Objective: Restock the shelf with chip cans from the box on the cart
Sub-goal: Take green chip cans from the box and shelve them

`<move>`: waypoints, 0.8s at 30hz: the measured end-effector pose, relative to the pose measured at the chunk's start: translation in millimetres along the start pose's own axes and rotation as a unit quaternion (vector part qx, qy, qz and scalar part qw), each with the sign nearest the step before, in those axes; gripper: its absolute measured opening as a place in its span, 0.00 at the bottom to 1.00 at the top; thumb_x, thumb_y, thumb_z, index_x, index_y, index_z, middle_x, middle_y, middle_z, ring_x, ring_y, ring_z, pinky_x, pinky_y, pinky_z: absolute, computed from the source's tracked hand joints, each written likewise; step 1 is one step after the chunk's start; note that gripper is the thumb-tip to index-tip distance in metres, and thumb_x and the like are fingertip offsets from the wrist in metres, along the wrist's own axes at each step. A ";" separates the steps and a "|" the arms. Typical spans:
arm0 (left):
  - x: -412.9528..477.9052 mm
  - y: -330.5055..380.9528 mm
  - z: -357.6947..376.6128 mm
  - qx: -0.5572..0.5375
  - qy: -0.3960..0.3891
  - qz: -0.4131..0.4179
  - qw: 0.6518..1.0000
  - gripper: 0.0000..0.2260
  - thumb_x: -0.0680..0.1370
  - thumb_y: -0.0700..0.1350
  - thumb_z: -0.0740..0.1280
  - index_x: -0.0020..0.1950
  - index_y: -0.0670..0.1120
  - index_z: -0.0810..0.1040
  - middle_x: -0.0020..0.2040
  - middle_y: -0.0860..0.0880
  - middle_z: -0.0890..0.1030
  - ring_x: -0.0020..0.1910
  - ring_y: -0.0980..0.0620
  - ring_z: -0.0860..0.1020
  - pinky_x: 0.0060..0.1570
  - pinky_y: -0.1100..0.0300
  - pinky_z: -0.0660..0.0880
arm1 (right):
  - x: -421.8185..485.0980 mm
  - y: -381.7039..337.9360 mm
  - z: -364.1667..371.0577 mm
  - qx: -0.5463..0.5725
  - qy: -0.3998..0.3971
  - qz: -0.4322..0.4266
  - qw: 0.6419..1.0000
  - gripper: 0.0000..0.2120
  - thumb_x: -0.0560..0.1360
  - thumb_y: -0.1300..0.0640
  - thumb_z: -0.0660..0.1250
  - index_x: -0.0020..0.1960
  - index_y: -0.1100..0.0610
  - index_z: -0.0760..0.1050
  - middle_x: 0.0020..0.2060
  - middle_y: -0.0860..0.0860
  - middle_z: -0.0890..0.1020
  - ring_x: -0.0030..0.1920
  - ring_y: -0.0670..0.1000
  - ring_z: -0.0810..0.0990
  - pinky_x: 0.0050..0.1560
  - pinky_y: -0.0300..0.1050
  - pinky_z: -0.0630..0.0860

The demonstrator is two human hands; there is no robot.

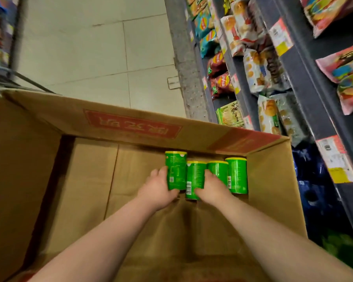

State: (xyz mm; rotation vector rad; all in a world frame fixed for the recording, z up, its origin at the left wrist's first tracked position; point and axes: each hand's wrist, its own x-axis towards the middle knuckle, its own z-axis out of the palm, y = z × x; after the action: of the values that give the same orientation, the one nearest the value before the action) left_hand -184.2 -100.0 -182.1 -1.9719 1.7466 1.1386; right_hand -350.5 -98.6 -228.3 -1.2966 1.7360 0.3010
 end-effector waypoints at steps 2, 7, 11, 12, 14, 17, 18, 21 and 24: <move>13.1 1.6 3.5 -0.057 0.004 -0.026 0.998 0.34 0.74 0.52 0.69 0.74 0.45 0.57 0.67 0.43 0.66 0.66 0.43 0.70 0.63 0.53 0.68 | 8.0 -0.5 5.3 0.045 0.014 0.017 0.999 0.34 0.73 0.50 0.69 0.73 0.58 0.58 0.65 0.58 0.72 0.63 0.58 0.74 0.62 0.50 0.73; 40.7 4.2 13.7 -0.165 0.036 -0.101 0.980 0.29 0.71 0.52 0.73 0.67 0.41 0.68 0.62 0.39 0.75 0.61 0.40 0.74 0.61 0.52 0.72 | 21.4 -2.7 22.5 0.123 0.023 0.029 0.992 0.35 0.68 0.47 0.74 0.70 0.55 0.64 0.62 0.55 0.75 0.62 0.57 0.76 0.60 0.49 0.74; 47.3 2.4 20.1 -0.201 0.046 -0.146 0.967 0.30 0.70 0.52 0.75 0.66 0.42 0.68 0.62 0.41 0.77 0.61 0.42 0.76 0.57 0.56 0.71 | 25.8 -4.6 31.0 0.167 -0.022 0.035 0.985 0.45 0.67 0.48 0.74 0.75 0.55 0.53 0.64 0.54 0.74 0.61 0.56 0.76 0.60 0.47 0.74; 47.4 1.0 22.9 -0.204 0.046 -0.151 0.966 0.30 0.70 0.51 0.75 0.66 0.42 0.68 0.62 0.42 0.77 0.61 0.43 0.76 0.56 0.57 0.71 | 26.4 -4.1 32.4 0.179 -0.035 0.043 0.982 0.48 0.67 0.48 0.74 0.76 0.55 0.49 0.65 0.54 0.74 0.62 0.56 0.76 0.60 0.46 0.73; 45.6 -1.5 27.6 -0.206 0.045 -0.158 0.965 0.30 0.69 0.51 0.76 0.66 0.41 0.68 0.62 0.42 0.77 0.60 0.43 0.76 0.55 0.56 0.72 | 25.4 -2.4 33.4 0.185 -0.047 0.053 0.980 0.51 0.67 0.48 0.75 0.77 0.55 0.44 0.66 0.54 0.73 0.63 0.56 0.75 0.61 0.46 0.72; 39.7 -7.4 32.0 -0.223 0.035 -0.179 0.957 0.29 0.69 0.49 0.76 0.64 0.40 0.68 0.60 0.41 0.77 0.58 0.43 0.77 0.56 0.55 0.73 | 19.9 0.0 33.7 0.164 -0.046 0.051 0.984 0.50 0.68 0.47 0.75 0.77 0.56 0.46 0.67 0.54 0.72 0.64 0.56 0.73 0.61 0.46 0.71; 36.8 -9.5 32.6 -0.231 0.032 -0.184 0.955 0.30 0.69 0.49 0.77 0.64 0.40 0.68 0.60 0.41 0.77 0.58 0.43 0.77 0.57 0.54 0.74 | 17.1 0.7 34.0 0.163 -0.047 0.052 0.984 0.49 0.68 0.47 0.74 0.76 0.56 0.48 0.66 0.54 0.72 0.64 0.55 0.74 0.61 0.46 0.72; 25.3 -15.8 32.5 -0.263 0.022 -0.179 0.948 0.30 0.68 0.48 0.78 0.64 0.41 0.69 0.59 0.42 0.79 0.56 0.44 0.78 0.58 0.49 0.75 | 6.4 3.2 34.3 0.199 -0.056 0.053 0.977 0.44 0.67 0.48 0.75 0.75 0.54 0.52 0.63 0.52 0.75 0.60 0.54 0.76 0.57 0.46 0.74; 9.8 -21.0 26.8 -0.295 0.021 -0.165 0.941 0.27 0.68 0.46 0.78 0.62 0.44 0.70 0.57 0.43 0.80 0.53 0.44 0.80 0.56 0.47 0.77 | -9.0 2.8 31.4 0.239 -0.067 0.045 0.968 0.39 0.68 0.51 0.75 0.72 0.52 0.57 0.59 0.51 0.76 0.56 0.52 0.77 0.54 0.44 0.74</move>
State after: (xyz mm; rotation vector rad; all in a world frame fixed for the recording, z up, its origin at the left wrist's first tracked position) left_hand -175.1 -84.5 -212.5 -2.5094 1.0905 1.6272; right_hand -336.4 -71.2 -239.4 -0.8302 1.6250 0.0134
